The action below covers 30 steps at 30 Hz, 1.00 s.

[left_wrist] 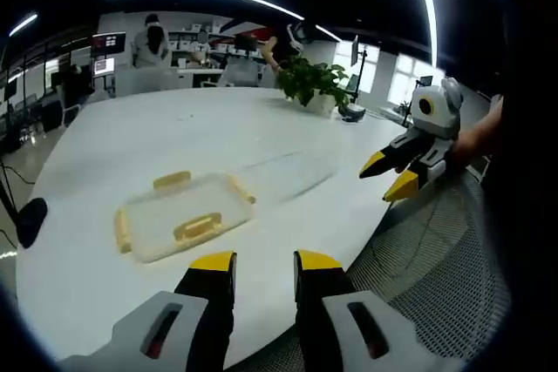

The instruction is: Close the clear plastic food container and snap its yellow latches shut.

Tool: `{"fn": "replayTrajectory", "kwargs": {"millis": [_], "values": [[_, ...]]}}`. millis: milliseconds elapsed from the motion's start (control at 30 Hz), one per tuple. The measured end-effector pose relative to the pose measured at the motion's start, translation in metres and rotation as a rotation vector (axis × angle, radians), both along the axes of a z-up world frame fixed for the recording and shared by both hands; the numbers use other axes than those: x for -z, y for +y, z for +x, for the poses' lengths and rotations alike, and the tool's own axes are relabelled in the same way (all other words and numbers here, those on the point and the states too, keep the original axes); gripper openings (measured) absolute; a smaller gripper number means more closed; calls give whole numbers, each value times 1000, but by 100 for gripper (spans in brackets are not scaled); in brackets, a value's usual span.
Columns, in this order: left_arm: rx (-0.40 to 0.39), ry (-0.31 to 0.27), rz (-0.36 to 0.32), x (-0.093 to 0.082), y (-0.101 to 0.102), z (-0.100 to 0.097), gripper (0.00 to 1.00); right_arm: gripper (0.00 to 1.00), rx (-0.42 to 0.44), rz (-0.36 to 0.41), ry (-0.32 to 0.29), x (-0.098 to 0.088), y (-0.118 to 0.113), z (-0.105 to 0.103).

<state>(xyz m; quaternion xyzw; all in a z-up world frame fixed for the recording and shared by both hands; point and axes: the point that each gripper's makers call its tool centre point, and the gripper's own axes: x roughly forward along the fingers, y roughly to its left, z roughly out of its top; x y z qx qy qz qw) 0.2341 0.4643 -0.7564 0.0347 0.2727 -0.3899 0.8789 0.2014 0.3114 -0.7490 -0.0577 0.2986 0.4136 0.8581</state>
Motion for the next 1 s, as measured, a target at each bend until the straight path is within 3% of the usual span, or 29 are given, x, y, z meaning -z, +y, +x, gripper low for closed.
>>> {"fn": "replayTrajectory", "kwargs": {"millis": [267,400,533,600,700,1000], "values": [[5,10,-2,1,-1,0,24,34,-13,0,17,1,2,-2],[6,13,-1,1,0,2,23,34,-65,-21,-24,-4,11,-4],[46,-61,-23,-16,-9,4,21,34,-103,-34,-43,-7,15,-7],[46,-38,5,-10,-7,3,22,34,-113,-24,-55,-10,18,-6],[42,-49,-5,-13,-6,5,27,35,-119,-21,-62,-14,21,-3],[49,-52,-35,-30,-13,5,31,33,-12,122,-63,-34,32,23]]}}
